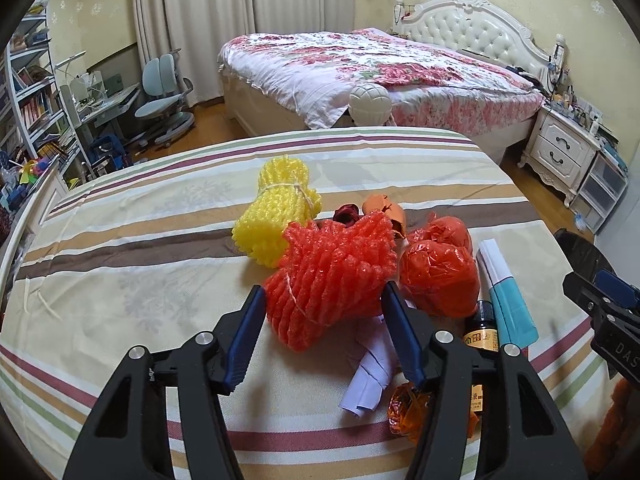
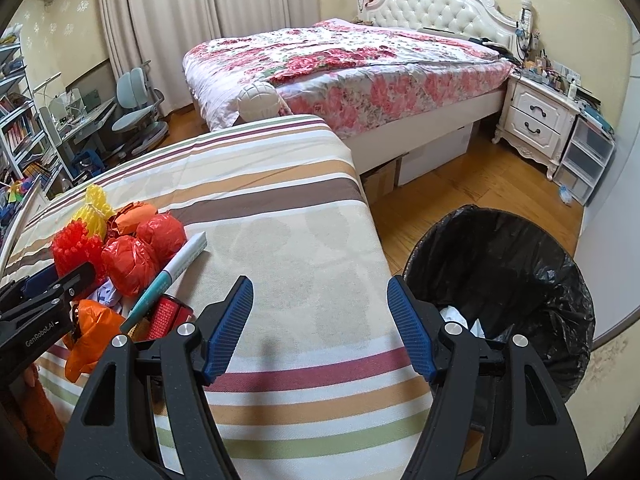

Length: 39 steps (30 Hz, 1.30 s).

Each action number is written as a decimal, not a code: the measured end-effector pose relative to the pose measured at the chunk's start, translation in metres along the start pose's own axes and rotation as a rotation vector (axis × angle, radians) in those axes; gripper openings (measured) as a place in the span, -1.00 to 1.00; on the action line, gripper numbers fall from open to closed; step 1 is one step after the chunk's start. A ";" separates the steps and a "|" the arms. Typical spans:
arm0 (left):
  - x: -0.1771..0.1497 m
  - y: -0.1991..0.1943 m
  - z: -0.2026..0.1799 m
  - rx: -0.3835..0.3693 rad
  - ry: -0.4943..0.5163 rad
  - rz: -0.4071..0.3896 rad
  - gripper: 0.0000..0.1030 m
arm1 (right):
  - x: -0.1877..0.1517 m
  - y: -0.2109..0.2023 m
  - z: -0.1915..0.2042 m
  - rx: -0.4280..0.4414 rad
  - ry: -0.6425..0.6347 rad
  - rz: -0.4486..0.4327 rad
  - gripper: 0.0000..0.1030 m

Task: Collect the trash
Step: 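Move both tools back over the table toward the red foam net, then grasp the red foam net with the left gripper while the right grasps red plastic bags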

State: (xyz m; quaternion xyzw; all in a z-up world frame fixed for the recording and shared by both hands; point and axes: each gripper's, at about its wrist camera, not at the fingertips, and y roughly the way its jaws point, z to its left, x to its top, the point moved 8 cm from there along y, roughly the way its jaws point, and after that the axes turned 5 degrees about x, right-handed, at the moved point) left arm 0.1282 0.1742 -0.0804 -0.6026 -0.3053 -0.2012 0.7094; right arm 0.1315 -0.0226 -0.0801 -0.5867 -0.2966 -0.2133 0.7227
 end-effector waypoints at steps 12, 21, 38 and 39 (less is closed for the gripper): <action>-0.004 -0.018 0.019 -0.014 -0.039 -0.012 0.04 | 0.006 -0.006 0.018 0.012 -0.028 -0.015 0.32; -0.014 -0.028 0.053 0.045 -0.065 -0.021 0.04 | 0.016 -0.011 0.052 0.060 -0.080 -0.028 0.32; -0.025 -0.018 0.130 0.149 -0.180 0.010 0.04 | 0.012 0.009 0.127 0.141 -0.215 0.037 0.25; -0.026 -0.017 0.131 0.149 -0.182 0.012 0.04 | 0.010 0.009 0.130 0.141 -0.221 0.041 0.22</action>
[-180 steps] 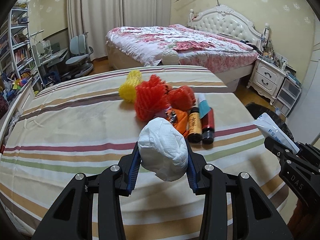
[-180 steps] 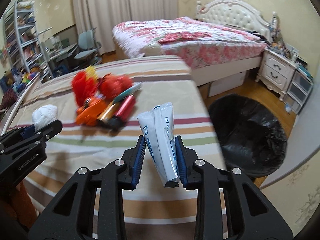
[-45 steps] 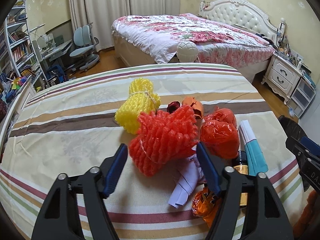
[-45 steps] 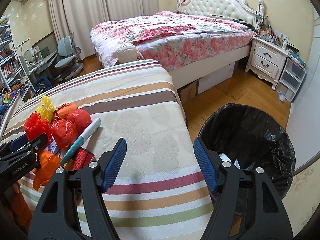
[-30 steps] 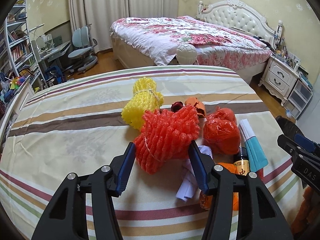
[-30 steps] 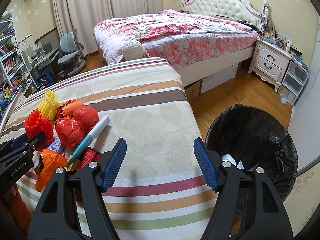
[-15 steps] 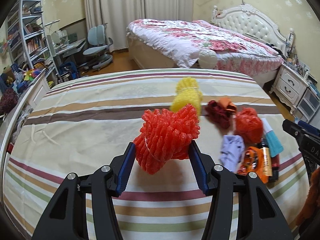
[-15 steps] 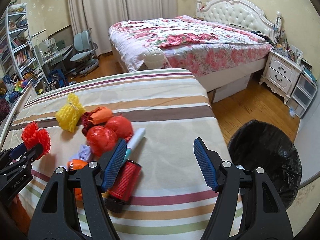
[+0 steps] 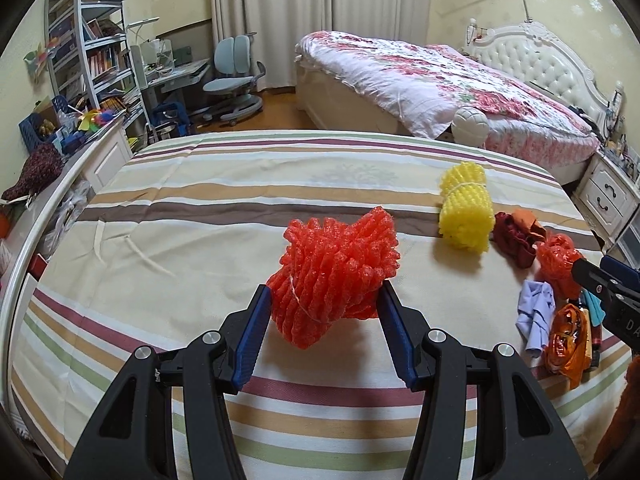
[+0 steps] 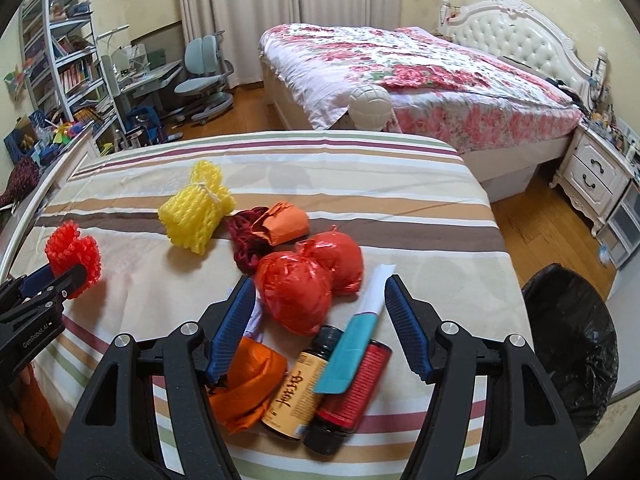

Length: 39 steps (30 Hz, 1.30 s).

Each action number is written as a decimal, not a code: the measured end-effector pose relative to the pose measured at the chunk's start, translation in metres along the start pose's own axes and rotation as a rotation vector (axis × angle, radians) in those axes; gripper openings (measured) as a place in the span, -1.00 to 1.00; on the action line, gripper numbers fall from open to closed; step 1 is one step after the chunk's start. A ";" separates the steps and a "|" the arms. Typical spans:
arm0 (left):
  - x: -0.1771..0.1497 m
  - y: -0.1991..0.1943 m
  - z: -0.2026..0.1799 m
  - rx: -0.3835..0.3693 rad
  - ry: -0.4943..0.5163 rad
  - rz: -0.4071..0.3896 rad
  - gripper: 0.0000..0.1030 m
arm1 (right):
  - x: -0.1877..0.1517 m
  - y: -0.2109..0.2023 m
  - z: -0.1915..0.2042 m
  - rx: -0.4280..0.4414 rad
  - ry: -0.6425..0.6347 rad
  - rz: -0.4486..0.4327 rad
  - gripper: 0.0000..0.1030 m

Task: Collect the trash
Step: 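Grasp the red foam net with the left gripper while the right grasps red plastic bags, then carry both items over the black bin and open both grippers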

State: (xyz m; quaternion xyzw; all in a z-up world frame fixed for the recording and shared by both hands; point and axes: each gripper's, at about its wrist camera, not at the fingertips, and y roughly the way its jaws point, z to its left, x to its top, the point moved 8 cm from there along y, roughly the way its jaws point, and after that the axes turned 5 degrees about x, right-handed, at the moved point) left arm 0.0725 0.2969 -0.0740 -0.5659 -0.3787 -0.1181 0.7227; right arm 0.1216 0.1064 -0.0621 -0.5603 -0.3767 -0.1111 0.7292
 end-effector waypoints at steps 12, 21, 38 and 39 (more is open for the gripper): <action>-0.005 0.004 0.001 -0.019 -0.011 0.016 0.04 | -0.003 0.012 0.012 0.000 -0.026 0.029 -0.42; -0.003 -0.007 -0.008 -0.044 0.003 -0.001 0.04 | 0.010 -0.015 -0.001 -0.005 0.003 -0.039 -0.48; 0.004 -0.048 -0.081 -0.165 0.089 -0.054 0.04 | -0.002 -0.070 -0.080 -0.094 0.103 -0.118 -0.49; 0.003 -0.051 -0.088 -0.177 0.100 -0.058 0.04 | -0.006 -0.073 -0.086 -0.102 0.110 -0.121 -0.49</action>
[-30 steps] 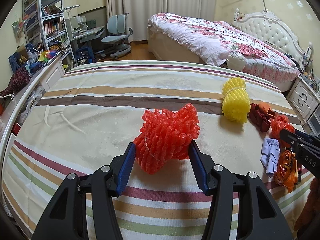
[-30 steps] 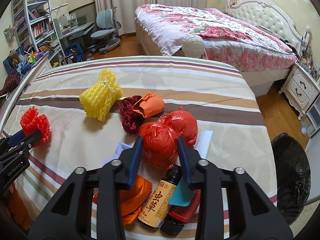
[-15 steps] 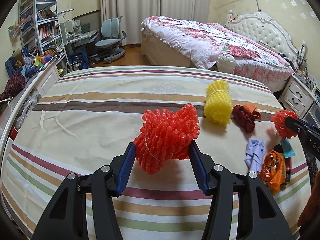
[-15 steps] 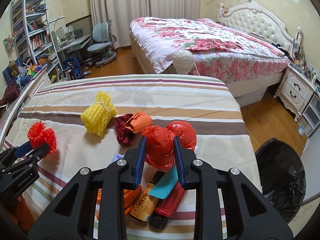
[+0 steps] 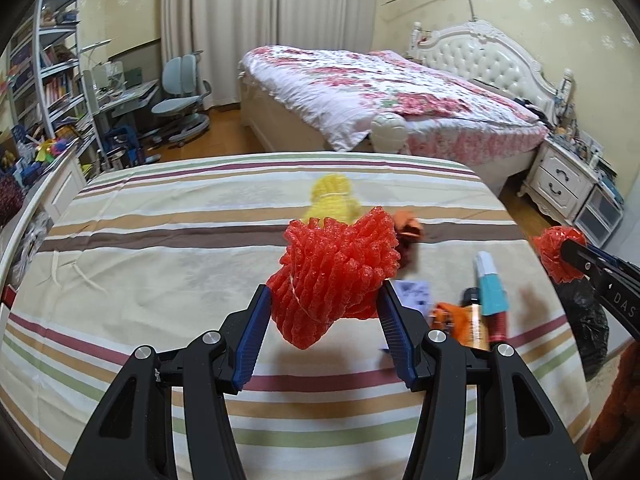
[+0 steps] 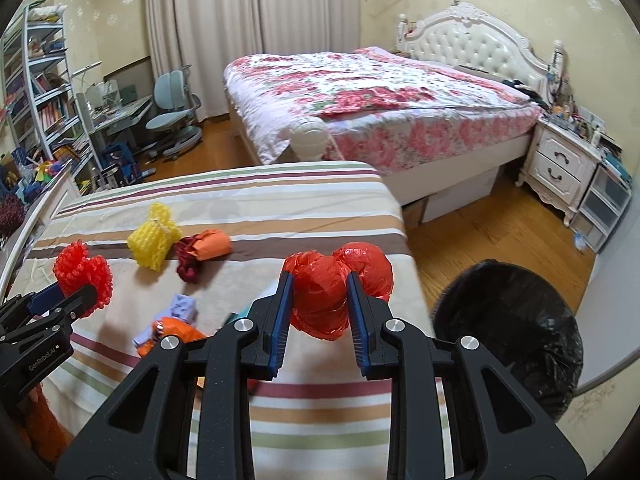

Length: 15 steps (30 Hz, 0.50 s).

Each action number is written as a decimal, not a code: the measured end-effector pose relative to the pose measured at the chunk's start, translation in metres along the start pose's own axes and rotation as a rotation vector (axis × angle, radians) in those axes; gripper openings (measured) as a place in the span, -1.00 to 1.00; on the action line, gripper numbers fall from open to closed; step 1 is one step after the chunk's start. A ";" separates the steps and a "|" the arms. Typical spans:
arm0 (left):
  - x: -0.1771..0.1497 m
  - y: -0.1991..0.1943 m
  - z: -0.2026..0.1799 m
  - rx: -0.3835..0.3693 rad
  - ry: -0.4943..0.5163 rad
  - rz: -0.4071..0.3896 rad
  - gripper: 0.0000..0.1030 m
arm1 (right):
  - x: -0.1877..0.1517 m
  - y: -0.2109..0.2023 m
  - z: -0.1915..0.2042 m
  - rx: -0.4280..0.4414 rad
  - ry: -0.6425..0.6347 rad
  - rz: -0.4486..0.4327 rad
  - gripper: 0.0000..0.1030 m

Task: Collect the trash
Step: 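Carry both items over the black bin and open both grippers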

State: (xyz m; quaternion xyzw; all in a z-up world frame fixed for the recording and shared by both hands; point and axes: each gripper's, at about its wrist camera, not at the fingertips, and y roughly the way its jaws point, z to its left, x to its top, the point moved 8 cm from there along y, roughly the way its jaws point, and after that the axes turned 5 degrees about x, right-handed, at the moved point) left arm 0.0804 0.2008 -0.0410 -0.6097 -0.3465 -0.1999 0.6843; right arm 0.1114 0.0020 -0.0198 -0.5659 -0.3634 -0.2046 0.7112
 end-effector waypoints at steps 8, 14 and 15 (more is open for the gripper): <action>0.004 -0.013 -0.066 -0.085 0.087 -0.025 0.04 | -0.013 -0.023 -0.060 -0.083 0.079 -0.026 -0.49; 0.003 -0.013 -0.121 -0.149 0.150 -0.024 0.04 | -0.022 -0.033 -0.106 -0.145 0.137 -0.035 -0.50; 0.002 -0.012 -0.131 -0.161 0.160 -0.021 0.04 | -0.023 -0.035 -0.112 -0.153 0.146 -0.036 -0.49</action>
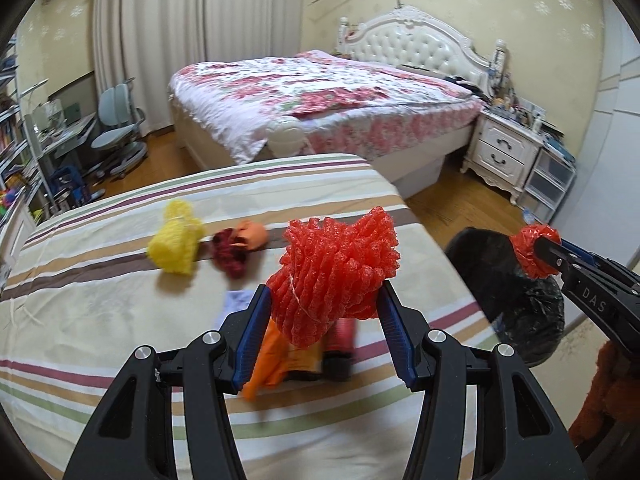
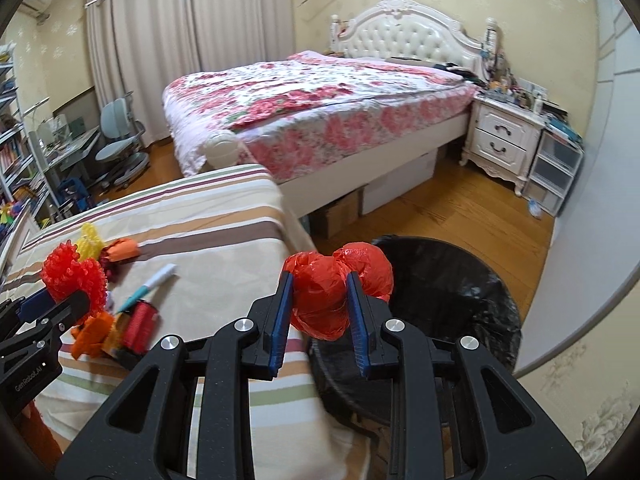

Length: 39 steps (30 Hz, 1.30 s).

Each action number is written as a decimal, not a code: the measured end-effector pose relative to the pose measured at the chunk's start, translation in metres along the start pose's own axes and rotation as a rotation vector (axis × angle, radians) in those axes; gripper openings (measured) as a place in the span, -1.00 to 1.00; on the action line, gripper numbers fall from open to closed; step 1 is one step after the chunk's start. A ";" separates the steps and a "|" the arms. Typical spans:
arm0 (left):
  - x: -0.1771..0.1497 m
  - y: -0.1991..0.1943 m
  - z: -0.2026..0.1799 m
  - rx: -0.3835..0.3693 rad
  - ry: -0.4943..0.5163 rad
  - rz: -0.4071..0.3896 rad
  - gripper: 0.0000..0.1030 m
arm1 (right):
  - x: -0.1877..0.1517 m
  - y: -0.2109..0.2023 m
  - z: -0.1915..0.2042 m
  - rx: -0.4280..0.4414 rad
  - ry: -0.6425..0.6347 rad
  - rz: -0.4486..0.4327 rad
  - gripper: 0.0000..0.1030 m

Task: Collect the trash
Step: 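Carry both items over the black bin and open both grippers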

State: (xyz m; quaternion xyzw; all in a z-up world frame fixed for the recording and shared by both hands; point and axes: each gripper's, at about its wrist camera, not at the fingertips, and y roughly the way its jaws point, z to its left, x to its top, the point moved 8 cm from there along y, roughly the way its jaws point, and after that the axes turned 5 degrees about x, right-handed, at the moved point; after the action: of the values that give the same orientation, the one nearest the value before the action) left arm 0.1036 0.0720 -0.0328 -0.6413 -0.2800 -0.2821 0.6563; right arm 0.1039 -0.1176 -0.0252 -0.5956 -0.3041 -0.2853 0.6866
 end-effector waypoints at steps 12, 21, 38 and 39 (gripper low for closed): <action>0.007 0.034 -0.094 -0.086 0.110 0.024 0.04 | -0.010 0.010 -0.072 -0.074 0.094 0.010 -0.49; 0.007 0.055 -0.139 -0.107 0.156 0.049 0.04 | -0.018 0.024 -0.105 -0.089 0.144 0.033 -0.49; 0.004 0.080 -0.176 -0.096 0.211 0.081 0.05 | -0.028 0.040 -0.139 -0.096 0.210 0.057 -0.49; 0.003 0.081 -0.177 -0.094 0.214 0.083 0.05 | -0.028 0.041 -0.141 -0.096 0.213 0.059 -0.49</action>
State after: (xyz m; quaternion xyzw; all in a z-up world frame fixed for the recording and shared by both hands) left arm 0.1657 -0.1032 -0.0896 -0.6488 -0.1681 -0.3343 0.6626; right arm 0.1273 -0.2516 -0.0878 -0.6027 -0.1979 -0.3408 0.6939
